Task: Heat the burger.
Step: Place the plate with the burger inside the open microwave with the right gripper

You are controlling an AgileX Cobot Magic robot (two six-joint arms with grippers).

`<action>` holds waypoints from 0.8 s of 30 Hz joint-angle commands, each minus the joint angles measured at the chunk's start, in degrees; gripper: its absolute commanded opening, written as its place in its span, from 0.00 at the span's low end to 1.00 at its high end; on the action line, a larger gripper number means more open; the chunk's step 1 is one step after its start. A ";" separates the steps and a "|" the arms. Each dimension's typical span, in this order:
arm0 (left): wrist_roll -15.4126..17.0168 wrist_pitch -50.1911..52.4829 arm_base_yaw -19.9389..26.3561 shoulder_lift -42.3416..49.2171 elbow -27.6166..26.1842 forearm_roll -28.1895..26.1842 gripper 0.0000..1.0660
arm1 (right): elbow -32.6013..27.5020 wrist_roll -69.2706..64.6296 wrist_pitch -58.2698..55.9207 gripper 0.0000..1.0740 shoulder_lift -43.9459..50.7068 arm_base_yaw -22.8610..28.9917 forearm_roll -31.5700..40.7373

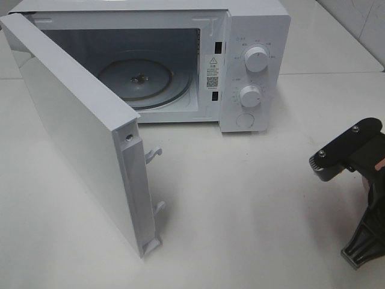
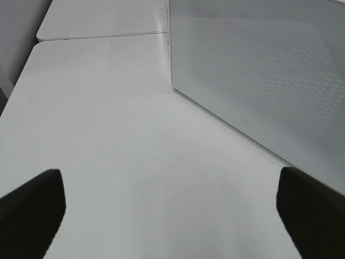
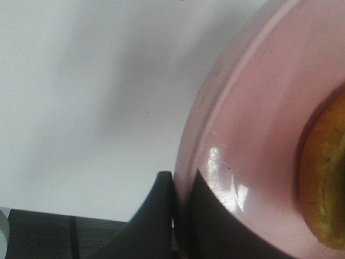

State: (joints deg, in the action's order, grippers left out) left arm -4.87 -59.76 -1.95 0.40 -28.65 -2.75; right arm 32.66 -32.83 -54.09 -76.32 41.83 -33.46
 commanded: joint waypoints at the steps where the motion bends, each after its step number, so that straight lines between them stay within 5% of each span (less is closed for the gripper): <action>1: 0.17 0.17 -0.23 1.26 0.11 0.00 0.94 | -0.17 -0.29 -4.47 0.00 0.97 4.24 -2.64; 10: 0.17 0.17 -0.23 1.26 0.11 0.00 0.94 | -0.74 -0.23 -4.81 0.00 0.97 13.52 -2.06; 24: 0.17 0.17 -0.23 1.26 0.11 0.00 0.94 | -0.69 7.51 -1.43 0.00 0.97 15.13 -6.02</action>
State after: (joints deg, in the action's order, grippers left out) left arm -4.87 -59.76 -1.95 0.40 -28.65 -2.75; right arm 32.14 -27.44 -54.37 -75.80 56.72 -35.35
